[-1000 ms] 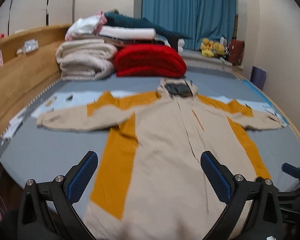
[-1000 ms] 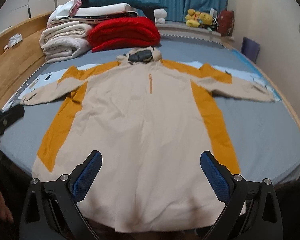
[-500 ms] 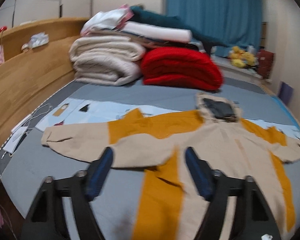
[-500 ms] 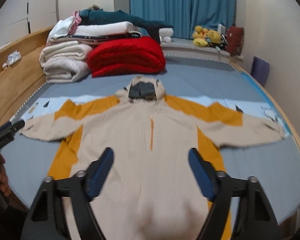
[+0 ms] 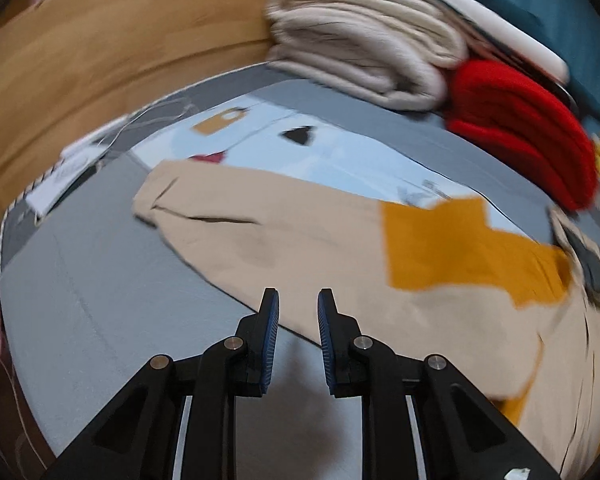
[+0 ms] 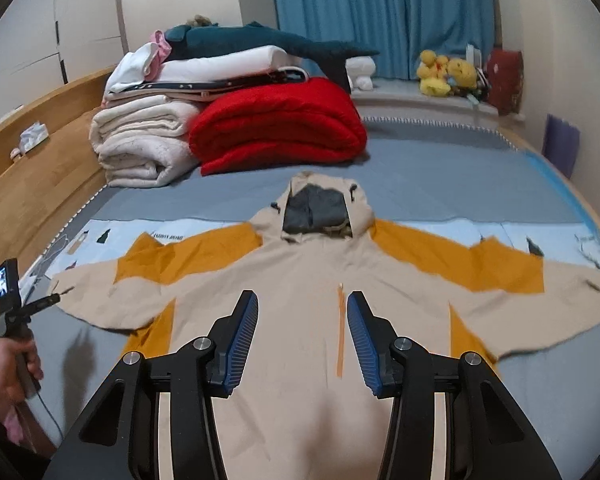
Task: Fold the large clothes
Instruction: 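Move the left gripper to the sleeve cuff and close on it, then carry the held sleeve with the left gripper across the jacket body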
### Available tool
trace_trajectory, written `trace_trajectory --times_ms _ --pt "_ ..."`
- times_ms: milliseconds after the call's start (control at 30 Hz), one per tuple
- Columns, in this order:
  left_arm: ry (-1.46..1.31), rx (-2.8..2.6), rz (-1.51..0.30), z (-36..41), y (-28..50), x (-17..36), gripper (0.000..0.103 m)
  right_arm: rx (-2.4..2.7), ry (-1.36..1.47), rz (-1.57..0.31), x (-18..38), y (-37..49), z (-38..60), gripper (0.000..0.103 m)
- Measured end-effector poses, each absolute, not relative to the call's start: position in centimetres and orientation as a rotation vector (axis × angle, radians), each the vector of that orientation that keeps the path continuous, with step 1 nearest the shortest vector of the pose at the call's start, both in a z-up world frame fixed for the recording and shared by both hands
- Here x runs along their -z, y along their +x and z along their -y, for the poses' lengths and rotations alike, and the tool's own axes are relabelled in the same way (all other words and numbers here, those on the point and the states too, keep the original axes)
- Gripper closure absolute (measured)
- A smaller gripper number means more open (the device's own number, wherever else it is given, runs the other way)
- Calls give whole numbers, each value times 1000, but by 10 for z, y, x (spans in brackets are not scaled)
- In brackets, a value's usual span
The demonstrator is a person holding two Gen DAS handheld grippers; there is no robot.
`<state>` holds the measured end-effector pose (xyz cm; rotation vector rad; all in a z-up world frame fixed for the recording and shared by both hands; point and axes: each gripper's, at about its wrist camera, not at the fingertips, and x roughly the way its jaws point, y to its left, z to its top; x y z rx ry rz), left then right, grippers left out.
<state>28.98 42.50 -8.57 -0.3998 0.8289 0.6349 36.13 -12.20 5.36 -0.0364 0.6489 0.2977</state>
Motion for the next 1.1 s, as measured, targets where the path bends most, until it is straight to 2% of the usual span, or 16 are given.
trace_trajectory --times_ms 100,200,333,733,833,900,1100 --pt "-470 -689 -813 -461 285 94 78 -312 -101 -631 -47 367 113 55" --pt "-520 -737 -795 -493 282 106 68 -350 -66 -732 -29 385 110 55" --pt "-626 -770 -796 -530 279 132 66 -349 -18 -841 -3 404 110 55" --pt "-924 -826 -731 -595 267 180 63 -324 -76 -902 27 418 105 55" --pt "-923 -832 -716 -598 270 182 69 -342 -90 -926 34 416 103 55" --pt "-931 -812 -724 -598 274 182 103 -345 -96 -938 37 414 103 55" --pt "-805 -797 -651 -568 287 127 103 -330 -84 -921 29 403 114 60"
